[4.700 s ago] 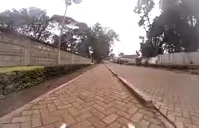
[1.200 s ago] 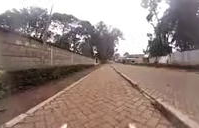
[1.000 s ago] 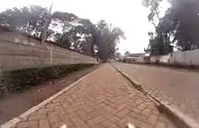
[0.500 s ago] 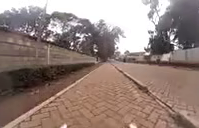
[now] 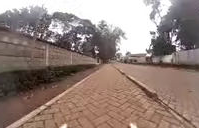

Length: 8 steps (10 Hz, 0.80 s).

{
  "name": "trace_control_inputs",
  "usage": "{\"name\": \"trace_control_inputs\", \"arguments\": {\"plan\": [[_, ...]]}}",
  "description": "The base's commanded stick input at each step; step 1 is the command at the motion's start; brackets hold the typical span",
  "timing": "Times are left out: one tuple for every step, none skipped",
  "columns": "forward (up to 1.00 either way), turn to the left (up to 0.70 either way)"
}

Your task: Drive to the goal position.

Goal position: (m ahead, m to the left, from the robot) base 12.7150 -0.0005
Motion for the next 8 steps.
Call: {"name": "trace_control_inputs", "arguments": {"plan": [[0.7, 0.0], [0.7, 0.0], [0.7, 0.0], [0.7, 0.0], [0.7, -0.35], [0.7, -0.35], [0.7, 0.0], [0.7, 0.0]]}}
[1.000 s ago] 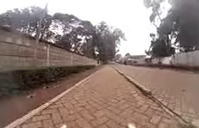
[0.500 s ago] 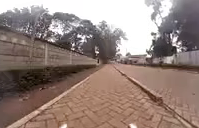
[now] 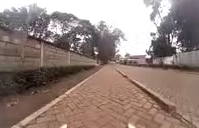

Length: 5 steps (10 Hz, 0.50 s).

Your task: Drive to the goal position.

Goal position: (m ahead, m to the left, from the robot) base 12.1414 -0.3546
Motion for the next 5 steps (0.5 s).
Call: {"name": "trace_control_inputs", "arguments": {"plan": [[0.7, 0.0], [0.7, 0.0], [0.7, 0.0], [0.7, 0.0], [0.7, 0.0]]}}
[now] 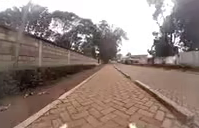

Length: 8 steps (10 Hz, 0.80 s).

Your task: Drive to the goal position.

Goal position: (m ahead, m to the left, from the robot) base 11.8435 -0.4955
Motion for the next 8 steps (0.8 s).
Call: {"name": "trace_control_inputs", "arguments": {"plan": [[0.7, 0.0], [0.7, 0.0], [0.7, 0.0], [0.7, 0.0], [0.7, 0.0], [0.7, 0.0], [0.7, 0.0], [0.7, 0.0]]}}
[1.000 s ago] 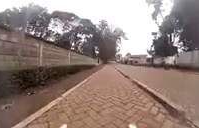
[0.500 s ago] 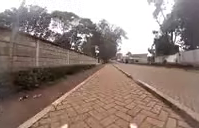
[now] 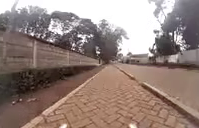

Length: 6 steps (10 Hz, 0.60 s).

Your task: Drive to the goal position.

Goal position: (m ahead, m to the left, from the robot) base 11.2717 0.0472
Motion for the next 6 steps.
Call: {"name": "trace_control_inputs", "arguments": {"plan": [[0.7, 0.0], [0.7, 0.0], [0.7, 0.0], [0.7, 0.0], [0.7, 0.0], [0.7, 0.0]]}}
